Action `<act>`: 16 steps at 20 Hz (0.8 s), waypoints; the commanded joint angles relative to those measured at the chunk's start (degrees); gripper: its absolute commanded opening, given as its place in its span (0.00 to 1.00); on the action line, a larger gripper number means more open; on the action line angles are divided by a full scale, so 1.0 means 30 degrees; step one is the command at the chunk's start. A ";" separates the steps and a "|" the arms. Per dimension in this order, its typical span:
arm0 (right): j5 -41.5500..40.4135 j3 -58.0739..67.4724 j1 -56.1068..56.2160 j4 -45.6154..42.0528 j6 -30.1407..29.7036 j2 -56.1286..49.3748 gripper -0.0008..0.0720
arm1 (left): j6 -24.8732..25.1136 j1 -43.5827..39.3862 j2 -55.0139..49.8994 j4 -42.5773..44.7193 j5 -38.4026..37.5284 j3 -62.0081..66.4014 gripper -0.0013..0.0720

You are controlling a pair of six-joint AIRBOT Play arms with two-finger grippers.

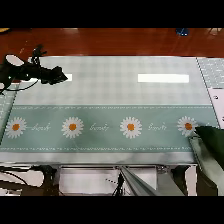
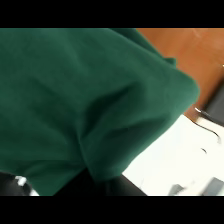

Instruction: Fold the shirts.

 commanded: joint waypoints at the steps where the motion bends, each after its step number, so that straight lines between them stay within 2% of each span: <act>1: 0.0066 -0.1821 -0.0015 -0.1523 -0.0466 0.0015 0.47 | 0.0255 0.0313 -0.0131 0.0015 0.0321 0.0495 0.36; 2: 0.0036 -0.2171 -0.0015 -0.1530 -0.0678 0.0015 0.66 | 0.0699 0.0328 -0.0131 0.0015 0.0321 0.0627 0.36; 5: -0.0474 -0.2470 -0.0015 -0.2135 -0.0925 0.0015 0.66 | 0.1180 0.0321 -0.0073 0.0015 -0.0146 0.0729 0.36; 7: -0.1392 -0.2353 0.0007 -0.1100 -0.0918 0.0007 0.66 | 0.1173 0.0313 0.0066 -0.0007 -0.1049 0.0729 0.36; 9: -0.3228 -0.1348 0.0342 0.2565 -0.2244 -0.0029 0.66 | 0.1180 0.0321 0.0393 -0.0721 -0.2375 0.0925 0.39; 11: -0.5588 0.0685 0.1814 0.6237 -0.3300 -0.0342 0.66 | 0.1377 0.0313 0.1217 -0.1931 -0.2484 0.1195 0.40; 12: -0.6404 0.1829 0.2754 0.7861 -0.3526 -0.0692 0.66 | 0.2011 0.0306 0.1756 -0.2506 -0.2499 0.1384 0.58; 13: -0.7191 0.3075 0.3934 0.9668 -0.3577 -0.1173 0.66 | 0.2266 0.0255 0.2310 -0.2637 -0.2688 0.1566 0.68; 14: -0.7890 0.4102 0.5093 1.1380 -0.3475 -0.1683 0.67 | 0.2266 0.0168 0.2943 -0.2645 -0.3140 0.1712 0.90; 16: -0.9479 0.5486 0.7614 1.4863 -0.2324 -0.2907 0.69 | 0.2557 -0.0270 0.4350 -0.2404 -0.4320 0.1785 0.92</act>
